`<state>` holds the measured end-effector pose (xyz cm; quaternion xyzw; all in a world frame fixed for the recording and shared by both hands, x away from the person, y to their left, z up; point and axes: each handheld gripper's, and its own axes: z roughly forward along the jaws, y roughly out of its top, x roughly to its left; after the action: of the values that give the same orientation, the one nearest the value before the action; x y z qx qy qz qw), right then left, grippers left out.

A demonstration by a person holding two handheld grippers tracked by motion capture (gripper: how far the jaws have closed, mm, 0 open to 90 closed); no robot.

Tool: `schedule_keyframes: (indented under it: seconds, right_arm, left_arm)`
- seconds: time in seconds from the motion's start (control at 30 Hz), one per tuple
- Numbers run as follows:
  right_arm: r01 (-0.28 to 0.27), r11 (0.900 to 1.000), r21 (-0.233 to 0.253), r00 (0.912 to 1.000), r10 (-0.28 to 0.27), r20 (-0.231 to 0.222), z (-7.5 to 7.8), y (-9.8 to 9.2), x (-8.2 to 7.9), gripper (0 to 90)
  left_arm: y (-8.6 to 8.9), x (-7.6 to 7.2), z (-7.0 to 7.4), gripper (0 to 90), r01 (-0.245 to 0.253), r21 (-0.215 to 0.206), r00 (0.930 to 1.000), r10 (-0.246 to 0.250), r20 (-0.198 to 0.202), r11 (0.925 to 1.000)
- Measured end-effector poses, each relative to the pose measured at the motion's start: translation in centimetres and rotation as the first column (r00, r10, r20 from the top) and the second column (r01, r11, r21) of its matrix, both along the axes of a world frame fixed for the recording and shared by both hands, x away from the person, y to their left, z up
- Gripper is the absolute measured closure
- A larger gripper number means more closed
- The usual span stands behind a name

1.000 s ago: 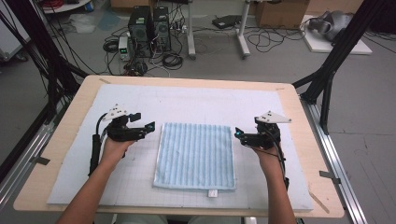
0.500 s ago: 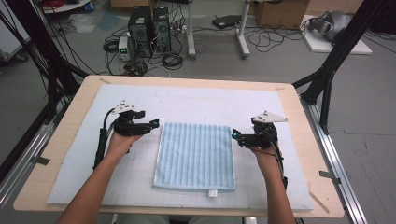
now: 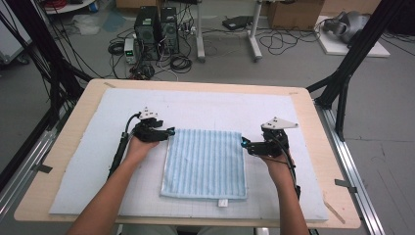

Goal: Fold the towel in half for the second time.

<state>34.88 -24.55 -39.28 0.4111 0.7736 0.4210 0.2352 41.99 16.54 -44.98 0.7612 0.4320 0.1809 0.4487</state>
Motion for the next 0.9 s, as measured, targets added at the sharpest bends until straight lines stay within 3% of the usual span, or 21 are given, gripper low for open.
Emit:
schedule_keyframes:
  seconds: [0.13, 0.3, 0.43, 0.57, 0.73, 0.9]
  right_arm:
    - [-0.002, 1.0, -0.004, 1.0, 0.002, -0.007, -0.1, 0.2, 0.1, 11.4]
    - [0.001, 1.0, -0.002, 0.9999, -0.001, -0.01, -0.2, 0.2, 0.2, 11.4]
    - [0.004, 1.0, 0.002, 0.9998, -0.004, -0.017, -0.5, 0.2, 0.3, 11.4]
    - [0.006, 1.0, 0.005, 0.9997, -0.006, -0.025, -0.8, 0.4, 0.4, 11.4]
    - [0.016, 1.0, 0.021, 0.9994, -0.015, -0.032, -1.1, 0.5, 0.9, 11.4]
    - [0.045, 0.999, 0.006, 0.9953, -0.044, -0.086, -1.6, 1.0, 2.5, 11.4]
  left_arm:
    - [-0.7, 0.1, 0.0, 48.1, 0.026, 0.036, 0.9996, -0.026, 0.006, 0.999]
    - [-1.8, 0.0, -0.1, 55.8, 0.095, 0.147, 0.9952, -0.097, 0.009, 0.9846]
    - [-2.1, -0.3, -0.1, 73.8, 0.139, 0.162, 0.9894, -0.144, 0.019, 0.9769]
    - [-2.2, -0.3, -0.1, 83.0, 0.149, 0.15, 0.9882, -0.153, 0.012, 0.9773]
    - [-2.0, -0.3, -0.2, 85.1, 0.145, 0.135, 0.9891, -0.147, 0.006, 0.9801]
    - [-2.0, -0.3, -0.2, 85.1, 0.139, 0.126, 0.9901, -0.14, -0.003, 0.9822]
